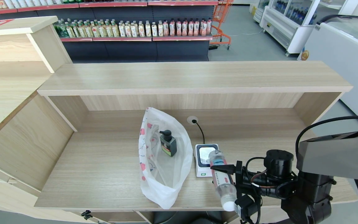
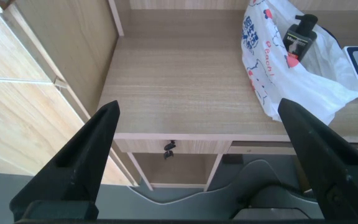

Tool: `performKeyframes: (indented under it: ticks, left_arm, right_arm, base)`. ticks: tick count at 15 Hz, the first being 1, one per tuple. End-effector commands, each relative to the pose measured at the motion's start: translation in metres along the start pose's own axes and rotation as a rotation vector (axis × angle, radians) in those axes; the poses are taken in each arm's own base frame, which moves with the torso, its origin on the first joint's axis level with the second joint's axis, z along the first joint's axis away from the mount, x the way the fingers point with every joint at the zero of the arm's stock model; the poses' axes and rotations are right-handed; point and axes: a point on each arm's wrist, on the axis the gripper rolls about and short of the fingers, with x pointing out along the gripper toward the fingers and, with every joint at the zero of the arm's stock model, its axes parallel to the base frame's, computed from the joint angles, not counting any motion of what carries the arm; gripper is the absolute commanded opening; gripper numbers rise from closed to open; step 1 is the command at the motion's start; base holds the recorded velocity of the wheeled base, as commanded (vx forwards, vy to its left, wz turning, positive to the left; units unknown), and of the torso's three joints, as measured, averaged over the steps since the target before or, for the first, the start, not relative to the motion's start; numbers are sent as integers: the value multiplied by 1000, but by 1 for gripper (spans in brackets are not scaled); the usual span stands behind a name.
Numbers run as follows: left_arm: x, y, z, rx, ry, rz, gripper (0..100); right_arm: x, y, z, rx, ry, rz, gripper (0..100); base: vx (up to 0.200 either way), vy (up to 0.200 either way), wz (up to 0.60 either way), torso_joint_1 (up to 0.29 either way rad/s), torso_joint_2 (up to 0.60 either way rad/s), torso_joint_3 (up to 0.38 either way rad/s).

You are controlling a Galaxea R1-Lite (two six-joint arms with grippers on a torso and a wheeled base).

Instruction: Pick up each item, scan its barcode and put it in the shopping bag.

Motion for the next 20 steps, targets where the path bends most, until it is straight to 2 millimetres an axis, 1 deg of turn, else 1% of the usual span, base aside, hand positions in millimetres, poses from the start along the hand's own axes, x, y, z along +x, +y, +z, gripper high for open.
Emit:
performKeyframes:
  ticks: [1,3,6,8,10,11,12,14,15,16,17,18,19,20]
  left_arm:
    - [0,0,0,0,0,0,100]
    - [0,0,0,0,0,0,100]
    - [0,0,0,0,0,0,100]
    - [0,0,0,0,0,0,100]
    - [0,0,0,0,0,0,100]
    - [0,0,0,0,0,0,100]
    - [0,0,0,0,0,0,100]
    - [0,0,0,0,0,0,100]
    - [0,0,0,0,0,0,100]
    - [0,0,0,0,0,0,100]
    - [0,0,0,0,0,0,100]
    - [0,0,0,0,0,0,100]
    - [0,0,0,0,0,0,100]
    - [0,0,0,0,0,0,100]
  right_arm:
    - [-26,-20,8,-32,34,-17,0]
    - [-43,-31,17,-46,55,-23,0]
    - [-68,-42,43,-28,57,-12,0]
    - [-95,-46,62,16,84,4,0]
    - [-114,-61,80,68,96,-37,0]
    - [-120,-70,84,105,115,-74,0]
    - [-125,-80,88,161,164,-115,0]
    - [-131,-90,91,247,277,-176,0]
    - [-140,-103,98,309,387,-270,0]
    - [-140,-106,101,335,422,-299,0]
    - [-137,-110,110,420,474,-338,0]
    - [-138,-115,119,558,551,-412,0]
    - [-138,-115,122,635,574,-436,0]
    - [-136,-115,123,757,563,-469,0]
  base:
    - [0,0,0,0,0,0]
    - [0,0,0,0,0,0]
    - [0,0,0,0,0,0]
    - [0,0,0,0,0,0]
    - [0,0,0,0,0,0]
    - [0,0,0,0,0,0]
    - [0,0,0,0,0,0]
    - [0,0,0,0,0,0]
    - [0,0,0,0,0,0]
    - [0,0,0,0,0,0]
    - [0,0,0,0,0,0]
    - [0,0,0,0,0,0]
    - [0,0,0,0,0,0]
    - [0,0,0,0,0,0]
